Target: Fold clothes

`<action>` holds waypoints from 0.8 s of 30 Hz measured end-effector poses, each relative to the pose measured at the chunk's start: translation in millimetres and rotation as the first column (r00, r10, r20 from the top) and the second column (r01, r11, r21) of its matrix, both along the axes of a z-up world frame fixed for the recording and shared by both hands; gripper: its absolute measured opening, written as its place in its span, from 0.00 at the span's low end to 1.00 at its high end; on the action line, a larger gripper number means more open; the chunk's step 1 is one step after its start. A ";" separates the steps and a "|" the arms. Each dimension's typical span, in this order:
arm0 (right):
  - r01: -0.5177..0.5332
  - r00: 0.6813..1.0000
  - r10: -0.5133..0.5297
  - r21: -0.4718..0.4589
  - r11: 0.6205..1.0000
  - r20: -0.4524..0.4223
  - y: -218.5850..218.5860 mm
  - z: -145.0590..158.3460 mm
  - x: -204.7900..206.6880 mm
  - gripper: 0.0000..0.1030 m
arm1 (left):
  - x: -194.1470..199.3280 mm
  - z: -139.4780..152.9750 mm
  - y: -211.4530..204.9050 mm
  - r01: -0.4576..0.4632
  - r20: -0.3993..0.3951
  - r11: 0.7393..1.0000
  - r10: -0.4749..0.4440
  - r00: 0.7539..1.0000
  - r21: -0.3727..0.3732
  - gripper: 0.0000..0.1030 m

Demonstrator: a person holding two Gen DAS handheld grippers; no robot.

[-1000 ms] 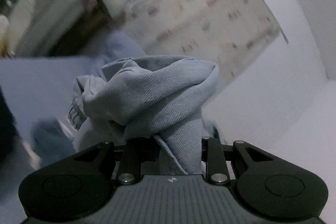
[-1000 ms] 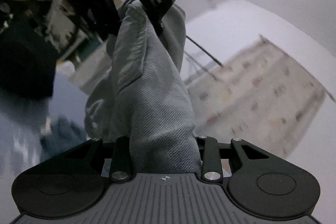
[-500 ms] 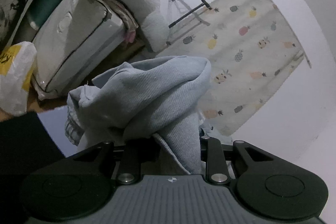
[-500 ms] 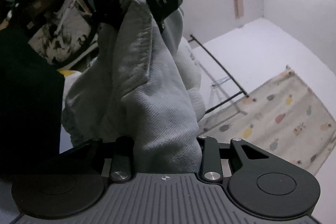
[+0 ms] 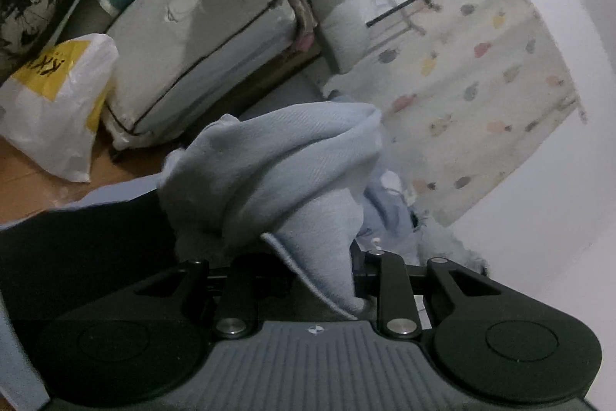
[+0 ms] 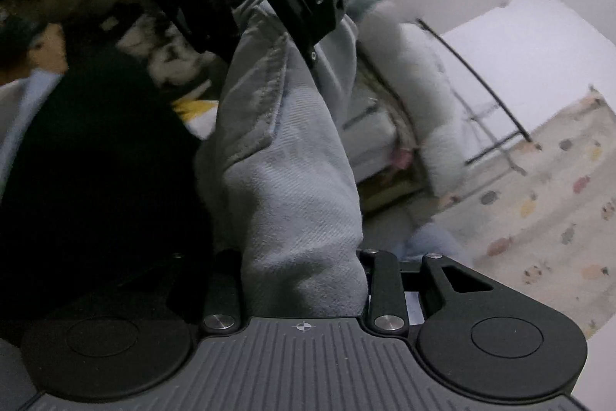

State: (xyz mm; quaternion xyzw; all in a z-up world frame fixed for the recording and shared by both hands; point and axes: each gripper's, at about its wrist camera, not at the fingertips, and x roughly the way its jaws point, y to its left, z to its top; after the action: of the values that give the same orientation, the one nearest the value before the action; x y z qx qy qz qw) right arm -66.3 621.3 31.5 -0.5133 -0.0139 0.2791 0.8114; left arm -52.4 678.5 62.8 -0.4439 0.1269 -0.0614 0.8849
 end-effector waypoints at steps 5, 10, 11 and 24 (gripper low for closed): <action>-0.045 0.999 0.043 -0.083 0.996 -0.025 11.7 -49.8 -28.6 0.58 | -16.1 -45.6 11.4 0.010 -0.046 0.998 -0.013 0.999 -0.062 0.33; -0.091 0.995 0.084 -0.140 0.986 -0.053 13.4 -71.7 -44.0 0.62 | -21.6 -75.2 6.0 -0.072 -0.121 0.990 0.058 0.991 -0.121 0.47; -0.095 0.994 0.086 -0.136 0.986 -0.069 11.9 -67.2 -45.1 0.63 | -22.8 -71.6 3.3 -0.084 -0.122 0.990 0.070 0.990 -0.115 0.50; -0.119 0.873 0.115 0.022 0.993 -0.474 -62.3 13.1 -46.1 0.98 | -43.7 -32.0 -8.1 -0.225 -0.256 0.974 0.225 0.940 0.032 0.89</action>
State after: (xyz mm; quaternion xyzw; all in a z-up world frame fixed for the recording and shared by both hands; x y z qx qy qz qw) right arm -112.4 559.0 44.6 -0.4309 0.1553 0.4450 0.7695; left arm -96.1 670.3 30.8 -0.4588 0.1895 0.0985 0.8625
